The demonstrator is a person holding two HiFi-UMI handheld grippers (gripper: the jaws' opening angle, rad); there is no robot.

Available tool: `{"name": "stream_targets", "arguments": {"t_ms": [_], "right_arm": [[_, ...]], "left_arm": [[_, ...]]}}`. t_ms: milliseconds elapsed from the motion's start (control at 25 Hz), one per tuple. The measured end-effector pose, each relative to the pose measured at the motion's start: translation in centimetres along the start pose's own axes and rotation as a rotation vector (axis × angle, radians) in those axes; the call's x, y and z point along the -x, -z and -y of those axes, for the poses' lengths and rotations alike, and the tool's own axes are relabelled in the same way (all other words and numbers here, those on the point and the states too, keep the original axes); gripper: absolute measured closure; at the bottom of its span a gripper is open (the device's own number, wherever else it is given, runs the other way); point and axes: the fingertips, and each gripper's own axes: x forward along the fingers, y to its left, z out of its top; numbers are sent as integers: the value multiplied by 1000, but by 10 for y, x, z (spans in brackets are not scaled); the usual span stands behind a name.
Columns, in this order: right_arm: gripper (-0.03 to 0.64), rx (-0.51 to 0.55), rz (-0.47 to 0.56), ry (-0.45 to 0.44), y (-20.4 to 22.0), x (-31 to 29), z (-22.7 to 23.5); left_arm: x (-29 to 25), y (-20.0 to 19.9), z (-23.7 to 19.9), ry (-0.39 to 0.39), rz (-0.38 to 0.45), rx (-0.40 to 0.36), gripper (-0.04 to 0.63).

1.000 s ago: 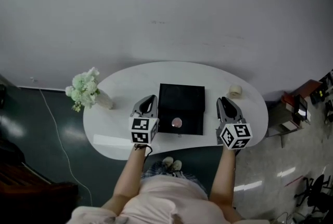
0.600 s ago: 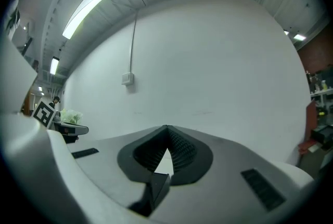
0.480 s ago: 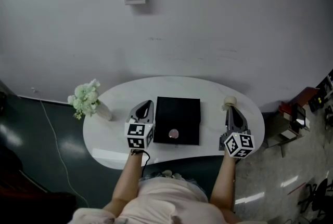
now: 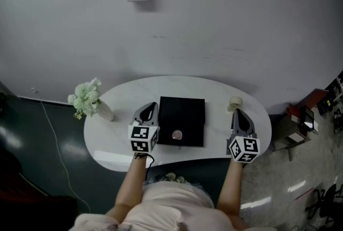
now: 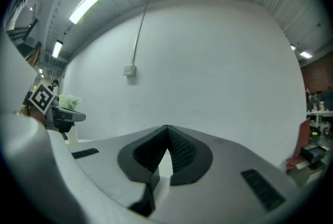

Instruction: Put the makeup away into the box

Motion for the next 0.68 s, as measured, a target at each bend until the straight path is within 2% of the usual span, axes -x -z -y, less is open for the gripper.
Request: {"name": "stream_targets", "arguments": {"t_ms": [680], "right_arm": [[603,-19,-25,4,9,5,-2]], "left_arm": [[6,9,-3,-2,-21,25,569]]}}
